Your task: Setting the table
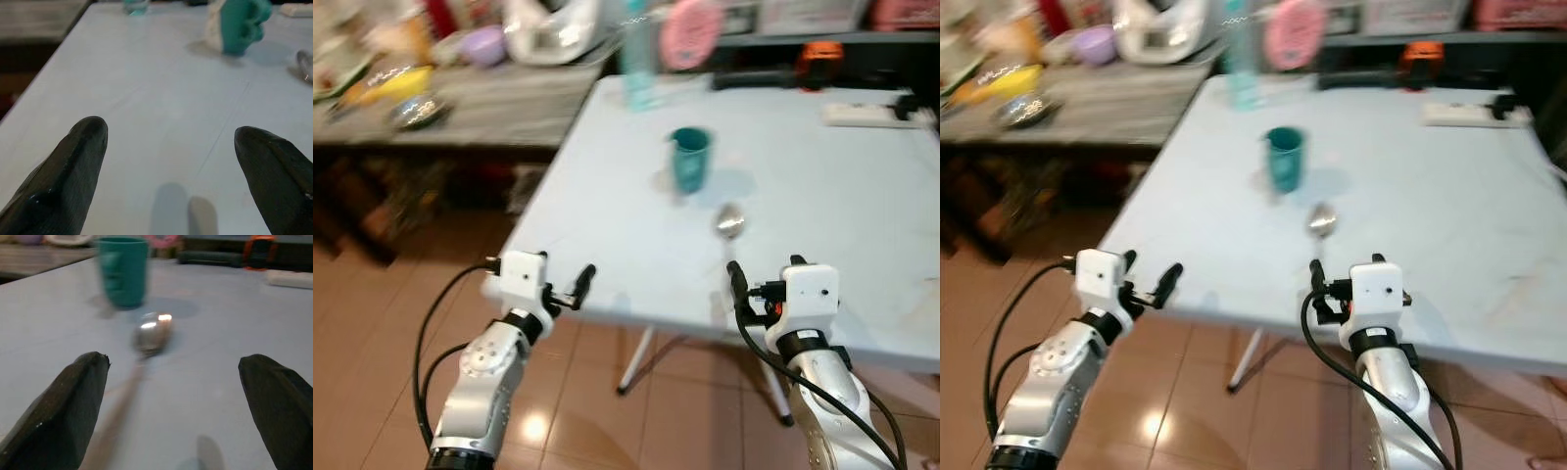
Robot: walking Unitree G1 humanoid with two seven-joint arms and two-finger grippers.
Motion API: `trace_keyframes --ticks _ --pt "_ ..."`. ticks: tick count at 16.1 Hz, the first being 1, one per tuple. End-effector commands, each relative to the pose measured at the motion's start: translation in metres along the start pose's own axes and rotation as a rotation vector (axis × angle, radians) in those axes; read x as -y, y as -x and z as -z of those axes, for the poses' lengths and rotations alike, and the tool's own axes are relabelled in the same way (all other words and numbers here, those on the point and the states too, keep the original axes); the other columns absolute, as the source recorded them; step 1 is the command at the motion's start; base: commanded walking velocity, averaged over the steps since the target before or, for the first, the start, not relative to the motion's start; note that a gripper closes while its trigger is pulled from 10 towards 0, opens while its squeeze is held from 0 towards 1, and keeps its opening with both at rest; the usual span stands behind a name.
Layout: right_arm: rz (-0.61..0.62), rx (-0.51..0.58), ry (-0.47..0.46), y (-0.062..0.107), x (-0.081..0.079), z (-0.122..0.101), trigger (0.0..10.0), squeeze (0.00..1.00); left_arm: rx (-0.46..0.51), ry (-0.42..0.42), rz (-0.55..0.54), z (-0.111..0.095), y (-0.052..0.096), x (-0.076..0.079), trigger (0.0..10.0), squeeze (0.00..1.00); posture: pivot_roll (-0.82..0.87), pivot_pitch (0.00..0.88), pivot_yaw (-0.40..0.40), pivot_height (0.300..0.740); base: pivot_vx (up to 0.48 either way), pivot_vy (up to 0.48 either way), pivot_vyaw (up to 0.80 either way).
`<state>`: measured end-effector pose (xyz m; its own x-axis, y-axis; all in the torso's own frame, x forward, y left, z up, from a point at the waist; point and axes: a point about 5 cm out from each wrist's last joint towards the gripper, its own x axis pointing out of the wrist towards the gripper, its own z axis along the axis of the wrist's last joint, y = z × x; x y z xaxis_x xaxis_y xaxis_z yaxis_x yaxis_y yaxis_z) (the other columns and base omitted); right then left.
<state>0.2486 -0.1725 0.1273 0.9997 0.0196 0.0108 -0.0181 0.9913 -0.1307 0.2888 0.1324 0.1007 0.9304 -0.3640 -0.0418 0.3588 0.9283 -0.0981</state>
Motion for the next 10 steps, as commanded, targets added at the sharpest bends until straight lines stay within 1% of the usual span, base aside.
trace_keyframes --ticks 1,3,4,5,7,8,9,10 --pt "0.001 0.018 -0.005 0.000 0.000 -0.004 10.0 0.00 -0.022 -0.009 0.015 0.004 0.001 0.002 10.0 0.00 -0.19 0.066 0.112 0.740 0.368 0.000 0.00" --pt "0.001 0.017 -0.008 0.000 -0.001 -0.004 10.0 0.00 -0.028 -0.014 0.023 0.005 0.001 0.002 10.0 0.00 -0.19 0.067 0.112 0.740 0.253 0.000 0.00" --pt "0.000 0.017 -0.011 0.000 -0.002 -0.003 10.0 0.00 -0.035 -0.002 0.023 0.006 0.002 0.002 10.0 0.00 -0.19 0.068 0.114 0.740 0.000 0.000 0.00" --pt "-0.004 0.015 -0.020 0.001 -0.003 -0.003 10.0 0.00 -0.019 -0.001 0.049 0.005 0.004 0.004 10.0 0.00 -0.18 0.070 0.116 0.740 0.000 0.000 0.00" --pt "-0.017 0.010 -0.046 0.002 -0.007 -0.002 10.0 0.00 -0.021 -0.013 0.078 0.005 0.007 0.006 10.0 0.00 -0.18 0.071 0.118 0.740 0.000 0.000 0.00" --pt "-0.017 0.003 -0.064 0.001 -0.009 -0.001 10.0 0.00 -0.029 -0.021 0.097 0.007 0.008 0.008 10.0 0.00 -0.18 0.071 0.118 0.740 0.000 0.000 0.00" --pt "-0.034 -0.016 -0.116 0.001 -0.014 0.002 10.0 0.00 -0.052 -0.049 0.114 0.011 0.013 0.007 10.0 0.00 -0.18 0.080 0.121 0.740 0.000 0.000 0.00" --pt "-0.026 -0.029 -0.142 0.003 -0.017 0.005 10.0 0.00 -0.068 -0.047 0.135 0.013 0.017 0.006 10.0 0.00 -0.18 0.086 0.126 0.740 0.000 0.000 0.00"
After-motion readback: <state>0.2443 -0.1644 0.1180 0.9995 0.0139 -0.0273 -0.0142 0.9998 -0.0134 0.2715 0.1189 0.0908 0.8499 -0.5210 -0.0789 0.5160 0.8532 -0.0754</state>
